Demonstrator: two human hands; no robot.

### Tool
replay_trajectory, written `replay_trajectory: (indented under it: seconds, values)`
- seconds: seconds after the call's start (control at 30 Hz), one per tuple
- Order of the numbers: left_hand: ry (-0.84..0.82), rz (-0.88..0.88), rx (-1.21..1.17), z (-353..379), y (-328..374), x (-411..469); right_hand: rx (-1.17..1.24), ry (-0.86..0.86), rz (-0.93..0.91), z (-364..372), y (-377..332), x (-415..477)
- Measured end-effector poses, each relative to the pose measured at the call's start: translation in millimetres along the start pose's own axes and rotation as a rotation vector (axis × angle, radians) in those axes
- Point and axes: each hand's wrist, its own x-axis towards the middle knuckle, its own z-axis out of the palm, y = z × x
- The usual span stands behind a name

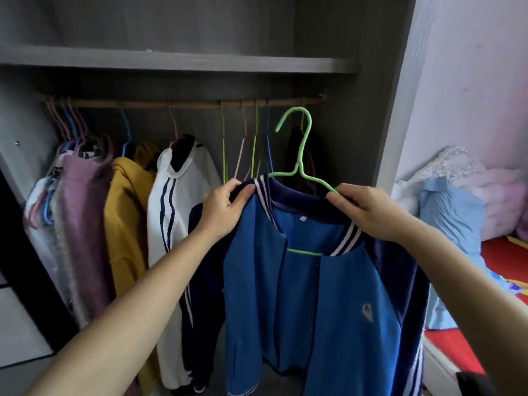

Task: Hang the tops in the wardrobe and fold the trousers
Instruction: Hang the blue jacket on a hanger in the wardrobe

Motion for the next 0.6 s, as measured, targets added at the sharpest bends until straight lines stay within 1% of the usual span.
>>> replay_trajectory:
  seconds: [0.03, 0.07, 0.13, 0.2, 0.23, 0.27, 0.3, 0.37, 0.4, 0.43, 0.5, 0.53, 0.6]
  values:
    - [-0.051, -0.001, -0.017, -1.1, -4.1, 1.6, 0.099, -0.084, 0.01, 0.9, -6.1, -1.1]
    - [-0.1, -0.002, -0.018, -3.3, -10.2, 3.3, 0.183, -0.131, 0.025, 3.4, -11.9, -2.7]
    - [-0.186, 0.001, 0.031, -9.9, -23.6, 6.2, 0.28, -0.126, 0.063, 10.6, -23.7, -4.6]
    - [-0.227, 0.044, 0.206, -19.6, -38.6, 10.9, 0.291, -0.067, 0.102, 18.2, -36.2, -2.6]
    - [-0.201, 0.072, 0.349, -26.5, -47.3, 14.7, 0.283, -0.044, 0.125, 22.0, -42.5, -0.3]
    - [-0.124, 0.091, 0.501, -35.6, -56.4, 19.1, 0.273, -0.027, 0.149, 25.4, -49.4, 2.4]
    - [-0.003, 0.093, 0.637, -46.6, -65.6, 23.5, 0.267, -0.012, 0.174, 29.3, -56.1, 5.5]
    - [0.229, 0.008, 0.811, -73.1, -85.1, 30.7, 0.297, 0.013, 0.227, 40.3, -68.3, 12.2]
    - [0.279, -0.077, 0.854, -86.0, -93.6, 34.0, 0.341, 0.017, 0.253, 47.2, -74.9, 15.9]
    - [0.26, -0.177, 0.852, -98.1, -101.4, 37.2, 0.407, 0.013, 0.283, 54.7, -82.1, 20.2]
    - [0.169, -0.357, 0.764, -113.2, -112.6, 44.5, 0.567, -0.009, 0.35, 70.7, -98.3, 30.2]
    - [0.144, -0.404, 0.746, -117.0, -117.6, 47.5, 0.629, -0.015, 0.376, 78.7, -106.6, 37.0]
    - [0.136, -0.38, 0.739, -120.0, -124.0, 51.8, 0.687, 0.0, 0.403, 95.4, -121.0, 54.8]
